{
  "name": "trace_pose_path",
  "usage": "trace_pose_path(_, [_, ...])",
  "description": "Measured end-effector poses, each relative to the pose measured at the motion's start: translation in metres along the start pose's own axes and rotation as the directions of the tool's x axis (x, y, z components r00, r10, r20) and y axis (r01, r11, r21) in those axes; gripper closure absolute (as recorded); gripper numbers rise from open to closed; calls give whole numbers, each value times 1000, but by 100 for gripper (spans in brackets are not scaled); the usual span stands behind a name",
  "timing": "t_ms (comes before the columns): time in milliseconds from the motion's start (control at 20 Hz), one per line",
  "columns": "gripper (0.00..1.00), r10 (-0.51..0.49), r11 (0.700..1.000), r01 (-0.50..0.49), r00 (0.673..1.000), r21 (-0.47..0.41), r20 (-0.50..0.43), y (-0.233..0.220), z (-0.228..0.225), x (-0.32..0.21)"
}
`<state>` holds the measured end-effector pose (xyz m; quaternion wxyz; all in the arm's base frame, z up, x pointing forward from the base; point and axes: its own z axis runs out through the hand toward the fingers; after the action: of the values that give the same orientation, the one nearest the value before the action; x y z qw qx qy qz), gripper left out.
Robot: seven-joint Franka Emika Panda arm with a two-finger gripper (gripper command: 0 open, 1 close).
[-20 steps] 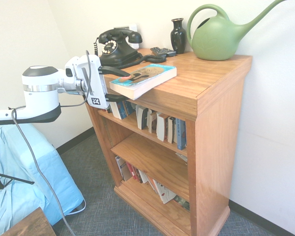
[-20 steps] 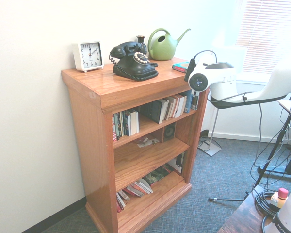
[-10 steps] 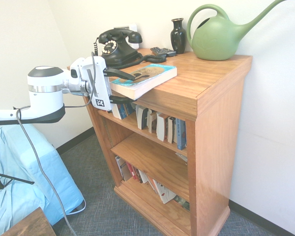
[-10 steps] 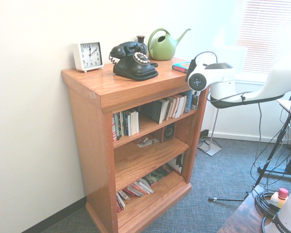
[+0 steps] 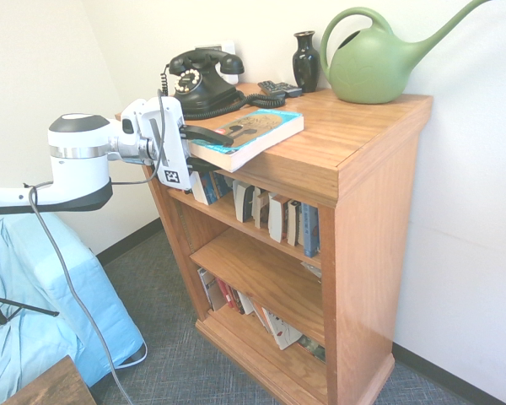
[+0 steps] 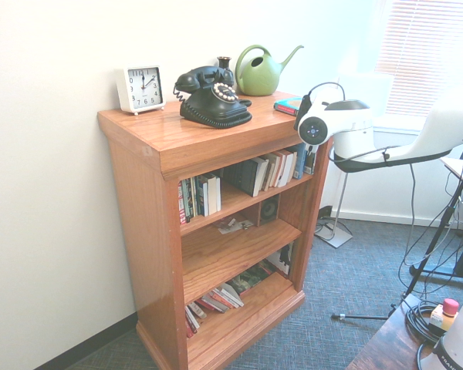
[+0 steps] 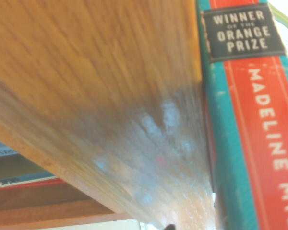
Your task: Organize the shelf
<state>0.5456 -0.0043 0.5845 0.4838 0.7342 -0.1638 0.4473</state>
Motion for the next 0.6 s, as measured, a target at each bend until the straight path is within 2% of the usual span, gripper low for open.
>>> trace_pose_path(600, [100,14,1000,-14,1000,1,3,4,-2,7])
